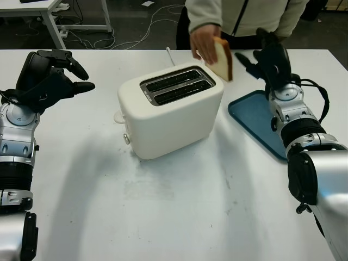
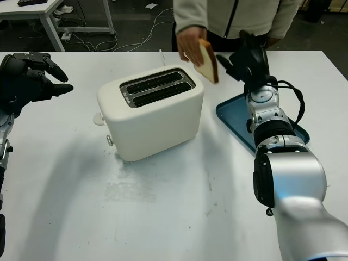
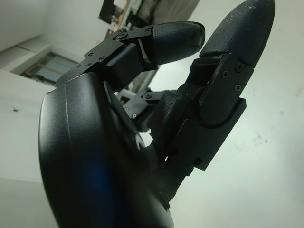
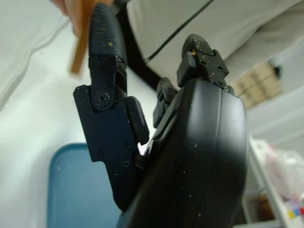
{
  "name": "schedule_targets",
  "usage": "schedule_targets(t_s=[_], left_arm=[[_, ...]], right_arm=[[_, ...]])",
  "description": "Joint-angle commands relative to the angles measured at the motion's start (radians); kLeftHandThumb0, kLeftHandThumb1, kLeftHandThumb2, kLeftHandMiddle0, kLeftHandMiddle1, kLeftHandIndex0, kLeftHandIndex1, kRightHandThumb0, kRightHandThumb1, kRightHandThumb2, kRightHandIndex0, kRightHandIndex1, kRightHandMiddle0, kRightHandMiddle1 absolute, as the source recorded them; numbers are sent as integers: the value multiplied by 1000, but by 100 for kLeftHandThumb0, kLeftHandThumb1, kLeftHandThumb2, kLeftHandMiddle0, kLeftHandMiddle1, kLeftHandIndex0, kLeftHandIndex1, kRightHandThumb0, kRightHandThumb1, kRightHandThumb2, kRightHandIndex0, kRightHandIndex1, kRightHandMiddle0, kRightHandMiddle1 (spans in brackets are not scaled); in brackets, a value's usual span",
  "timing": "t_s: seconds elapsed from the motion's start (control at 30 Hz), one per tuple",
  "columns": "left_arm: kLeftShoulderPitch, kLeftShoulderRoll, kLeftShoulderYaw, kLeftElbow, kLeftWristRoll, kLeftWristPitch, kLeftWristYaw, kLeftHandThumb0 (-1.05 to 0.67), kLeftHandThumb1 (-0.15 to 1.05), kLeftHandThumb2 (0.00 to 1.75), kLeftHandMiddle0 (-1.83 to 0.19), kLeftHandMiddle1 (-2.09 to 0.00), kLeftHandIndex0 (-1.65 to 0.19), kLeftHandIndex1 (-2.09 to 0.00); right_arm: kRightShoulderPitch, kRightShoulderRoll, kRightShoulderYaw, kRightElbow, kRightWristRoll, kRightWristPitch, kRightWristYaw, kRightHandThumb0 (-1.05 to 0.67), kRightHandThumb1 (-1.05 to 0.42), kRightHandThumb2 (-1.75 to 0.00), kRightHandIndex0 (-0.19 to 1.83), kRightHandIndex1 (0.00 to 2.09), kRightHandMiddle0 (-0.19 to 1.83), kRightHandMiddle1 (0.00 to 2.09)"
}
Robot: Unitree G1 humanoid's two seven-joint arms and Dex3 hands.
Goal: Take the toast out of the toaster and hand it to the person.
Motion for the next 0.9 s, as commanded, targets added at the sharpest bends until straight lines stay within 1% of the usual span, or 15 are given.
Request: schedule_targets(t_s=[0.0,0.07,0.13,0.23,0.3,0.33,0.43,0.57,0.63,0.73,0.77,0.87], left_arm=[[28,-7,14,-31,-18,10,10,-105,73,1,-110,-108,-98,-112],[51,-10,22,-58,-26,16,16,-105,74,2,-109,-110,-97,-114],[82,-21,37,-81,-41,7,29,-105,75,2,-106,-114,-94,-118],[127,-49,60,-125,-57,5,60,-105,78,3,-102,-119,-89,-124],[165,-85,78,-171,-74,16,86,-105,79,3,-99,-124,-83,-131],[184,-105,84,-195,-83,21,98,-105,80,3,-91,-131,-75,-139],[234,-153,85,-248,-94,19,124,-105,80,3,-77,-144,-62,-151],[285,-212,84,-302,-128,34,122,-105,79,2,-71,-147,-58,-153],[304,-242,84,-325,-155,64,114,-105,77,1,-69,-148,-58,-153],[315,-271,69,-302,-156,62,116,-105,74,0,-67,-149,-58,-152],[318,-280,61,-289,-149,68,120,-105,71,0,-65,-152,-56,-153],[331,-313,46,-261,-162,73,113,-105,67,0,-58,-157,-51,-158]], right_arm=[[103,-8,-5,-101,23,-68,19,-69,-92,-55,28,7,25,8],[222,12,-33,-264,94,-57,84,-72,-92,-52,28,6,25,7],[376,47,-57,-486,177,-20,134,-68,-92,-50,23,3,23,4],[568,95,-65,-756,261,43,165,-61,-92,-51,25,4,24,4],[685,125,-62,-884,306,75,182,-57,-92,-55,26,4,25,4],[730,141,-62,-914,320,72,187,-55,-92,-57,27,4,26,4],[832,184,-64,-973,348,52,203,-59,-92,-61,26,3,26,3],[931,227,-54,-1059,377,67,226,-66,-92,-60,27,4,28,4],[971,246,-46,-1114,440,102,268,-65,-92,-60,25,3,27,3],[1020,283,-31,-1166,506,151,299,-61,-92,-61,26,3,28,2],[1037,298,-24,-1176,517,161,305,-60,-92,-61,27,3,28,3],[1079,340,-10,-1202,552,203,307,-56,-92,-63,25,2,27,1]])
